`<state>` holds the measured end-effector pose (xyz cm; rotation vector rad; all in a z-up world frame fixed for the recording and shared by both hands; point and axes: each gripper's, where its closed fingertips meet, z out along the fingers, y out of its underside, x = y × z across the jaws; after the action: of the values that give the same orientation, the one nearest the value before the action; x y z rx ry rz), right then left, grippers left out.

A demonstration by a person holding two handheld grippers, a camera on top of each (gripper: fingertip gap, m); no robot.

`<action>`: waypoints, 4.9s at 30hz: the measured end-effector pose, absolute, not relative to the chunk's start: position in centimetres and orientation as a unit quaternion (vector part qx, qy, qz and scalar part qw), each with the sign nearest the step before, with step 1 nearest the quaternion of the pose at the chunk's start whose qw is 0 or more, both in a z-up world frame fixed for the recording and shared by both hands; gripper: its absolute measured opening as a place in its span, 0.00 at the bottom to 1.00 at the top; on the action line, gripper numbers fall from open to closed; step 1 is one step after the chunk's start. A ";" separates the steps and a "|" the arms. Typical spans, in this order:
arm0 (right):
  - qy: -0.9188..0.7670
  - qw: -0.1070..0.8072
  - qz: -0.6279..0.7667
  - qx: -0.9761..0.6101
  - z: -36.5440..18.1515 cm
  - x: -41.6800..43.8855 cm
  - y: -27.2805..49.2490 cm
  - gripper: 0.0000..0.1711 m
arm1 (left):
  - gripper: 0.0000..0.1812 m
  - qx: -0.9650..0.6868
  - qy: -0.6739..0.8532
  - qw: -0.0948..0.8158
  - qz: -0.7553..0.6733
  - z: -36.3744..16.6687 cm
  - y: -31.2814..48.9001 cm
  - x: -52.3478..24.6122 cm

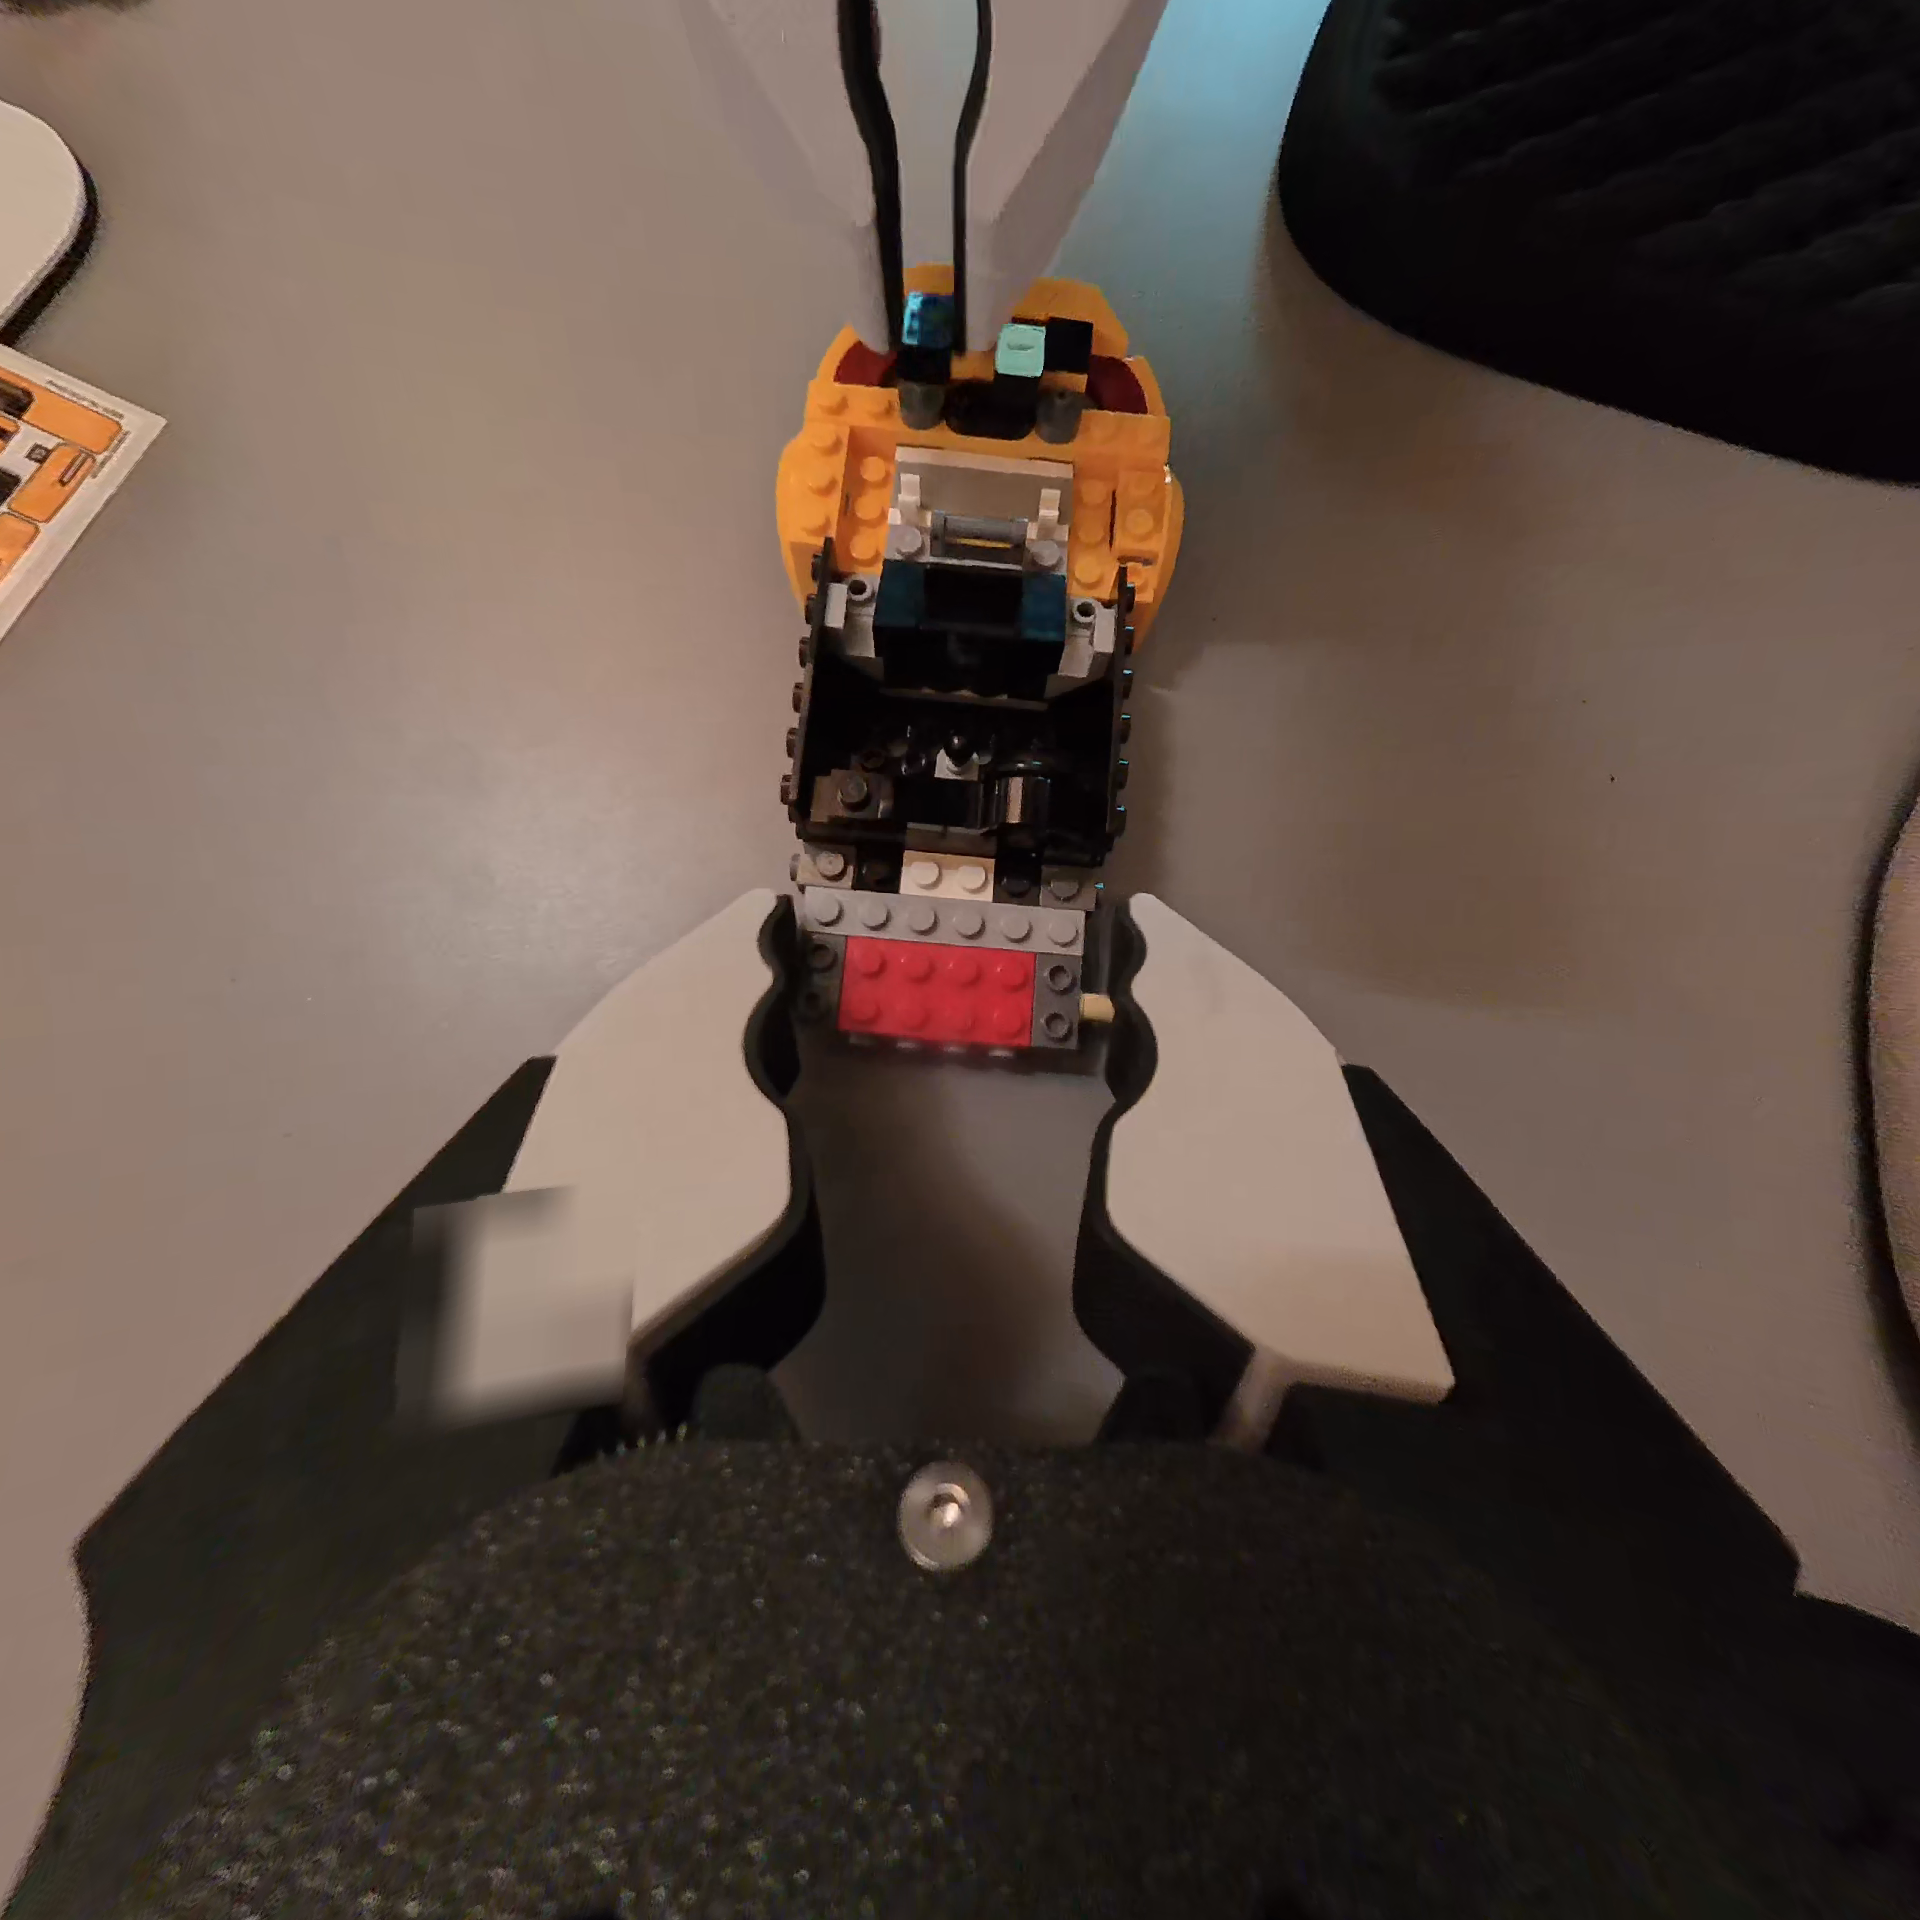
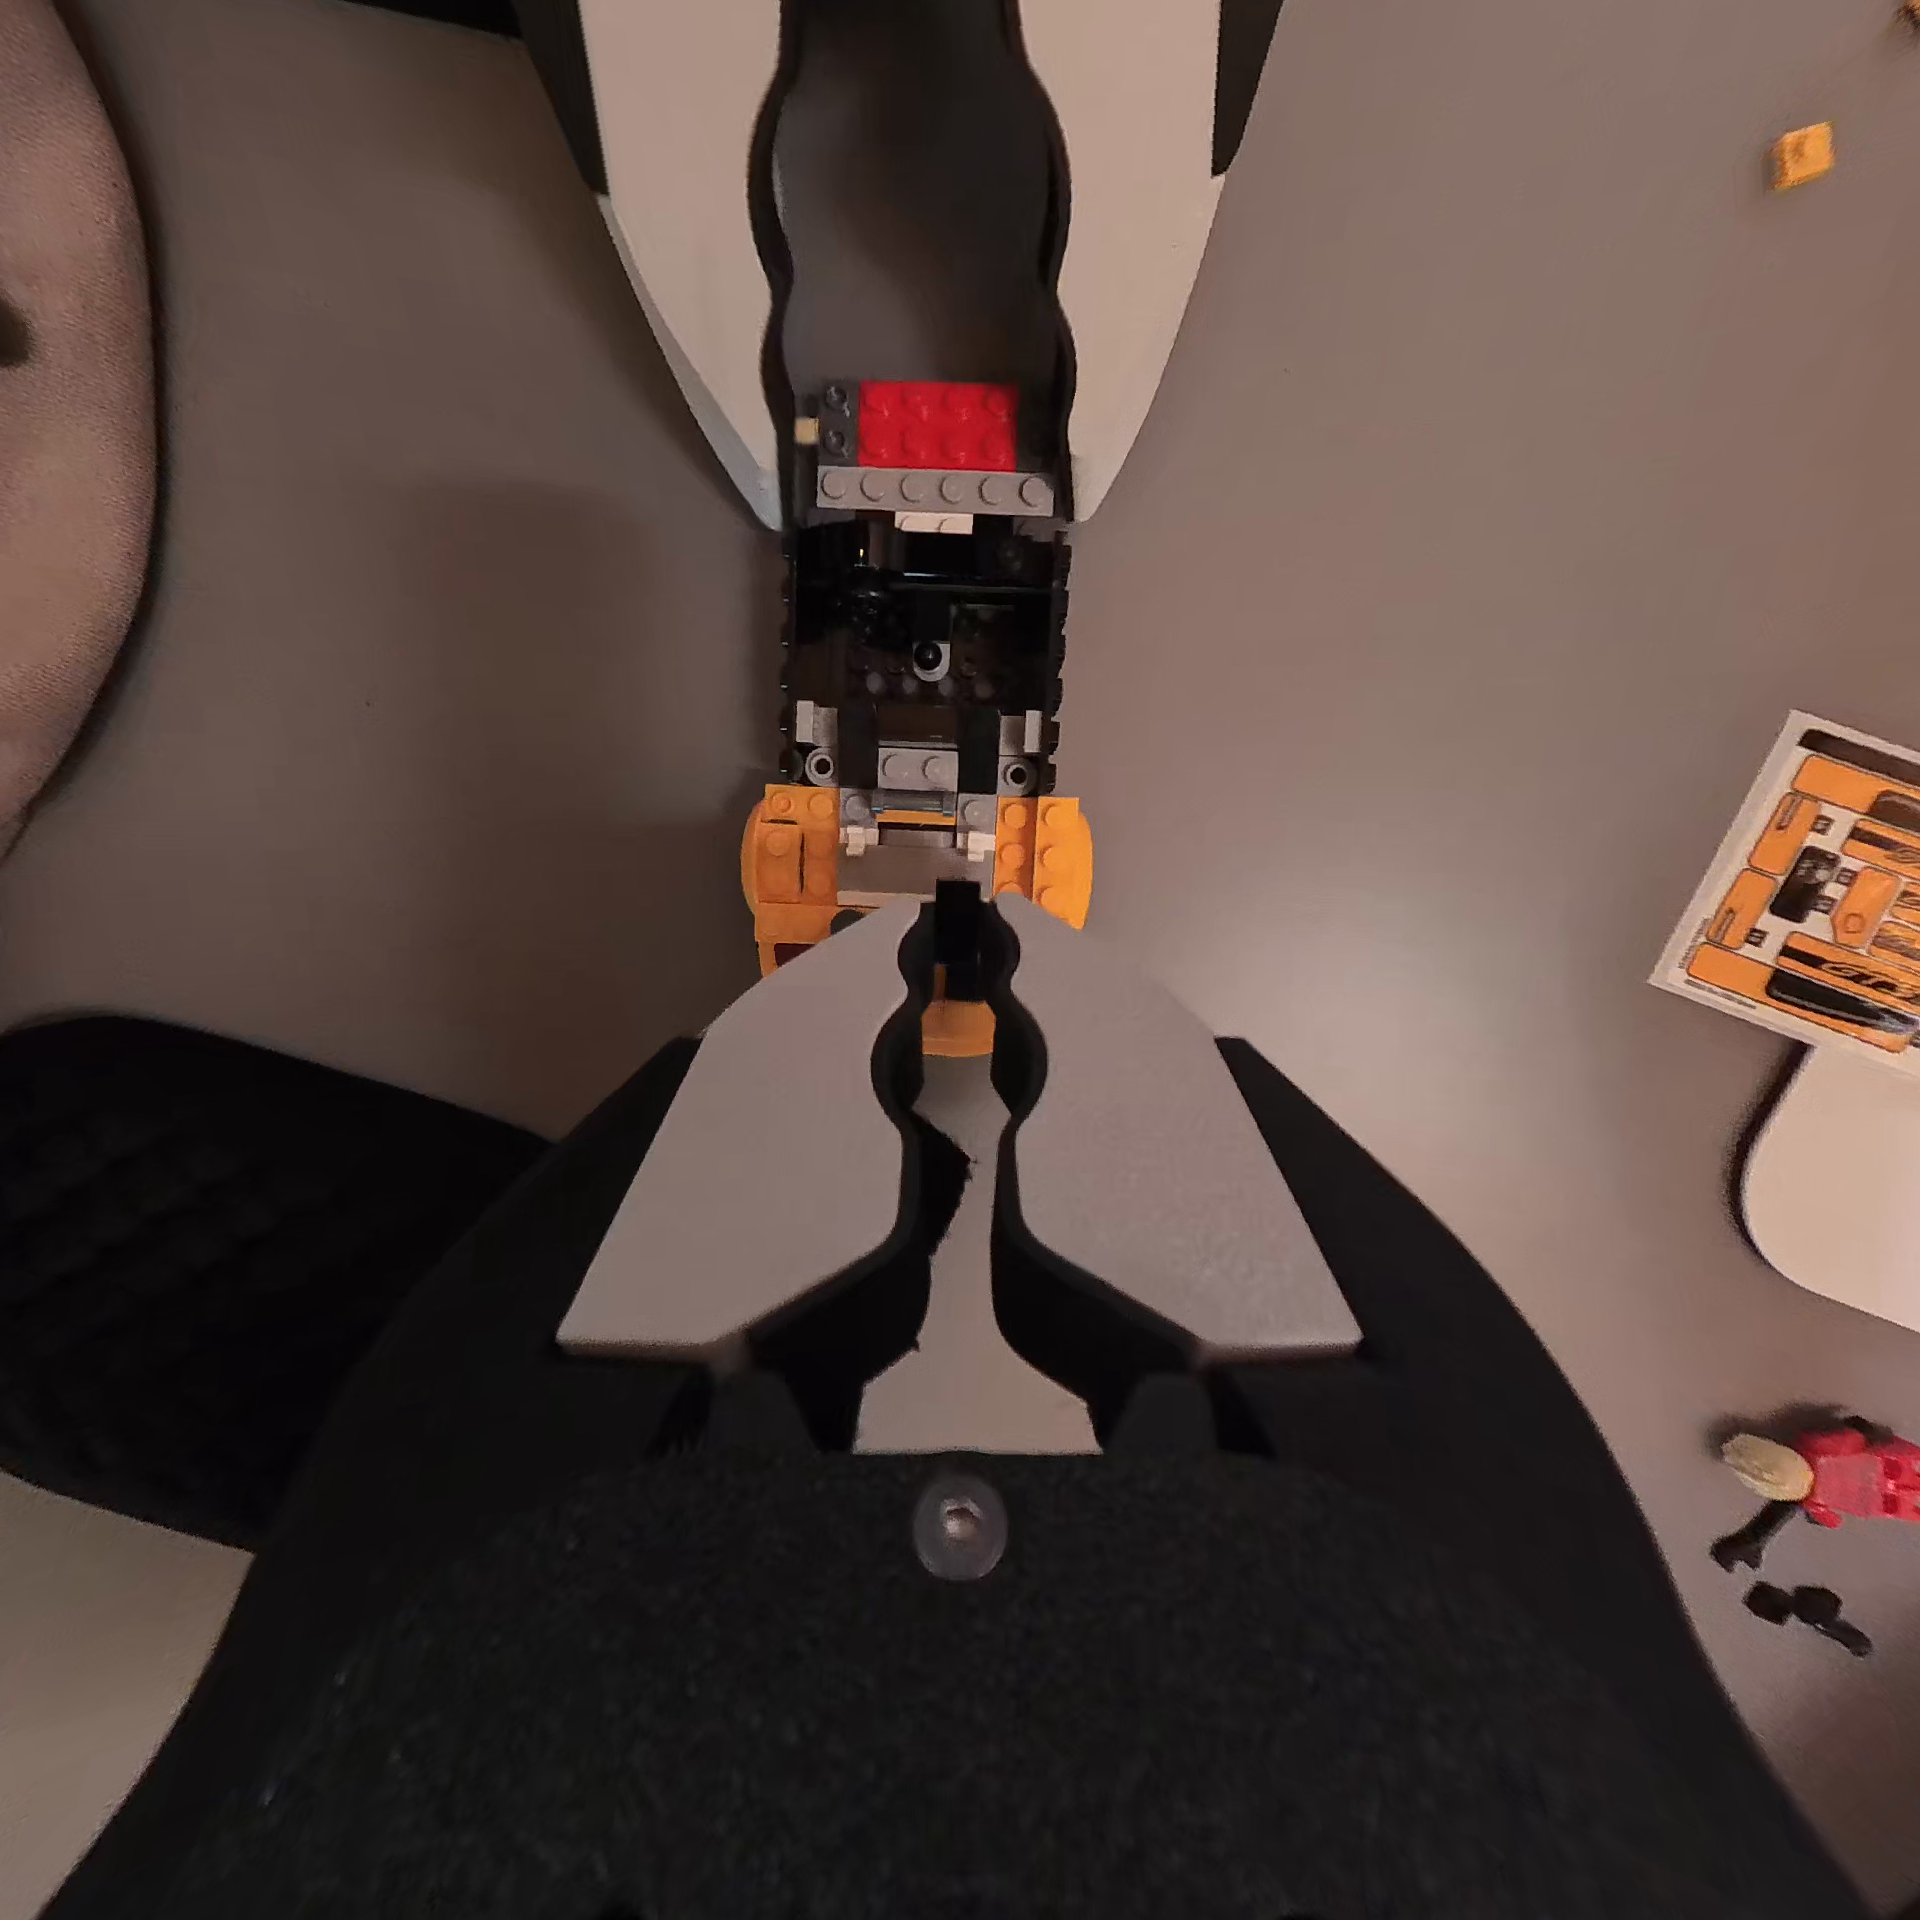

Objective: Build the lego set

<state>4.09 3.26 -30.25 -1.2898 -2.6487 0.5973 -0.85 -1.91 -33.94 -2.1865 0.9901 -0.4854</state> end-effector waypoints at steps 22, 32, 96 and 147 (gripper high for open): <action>-0.848 0.138 0.281 -0.428 -29.6 5.1 3.3 0.04 | 0.10 -0.775 0.442 0.389 -0.229 -29.3 3.2 5.1; -0.845 0.145 0.295 -0.421 -30.0 5.0 3.4 0.04 | 0.04 -0.782 0.433 0.380 -0.238 -29.7 3.5 5.3; -0.865 0.182 0.267 -0.383 -28.9 3.8 4.1 0.04 | 0.12 -0.758 0.398 0.427 -0.290 -28.2 3.7 3.2; -0.862 0.182 0.108 -0.461 -33.4 6.6 10.8 0.03 | 0.07 -0.797 0.331 0.412 -0.293 -29.6 4.6 1.9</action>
<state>6.64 10.80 -33.38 -1.3007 -2.4322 0.3060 1.94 4.56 -29.55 -2.0045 0.8326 -0.7375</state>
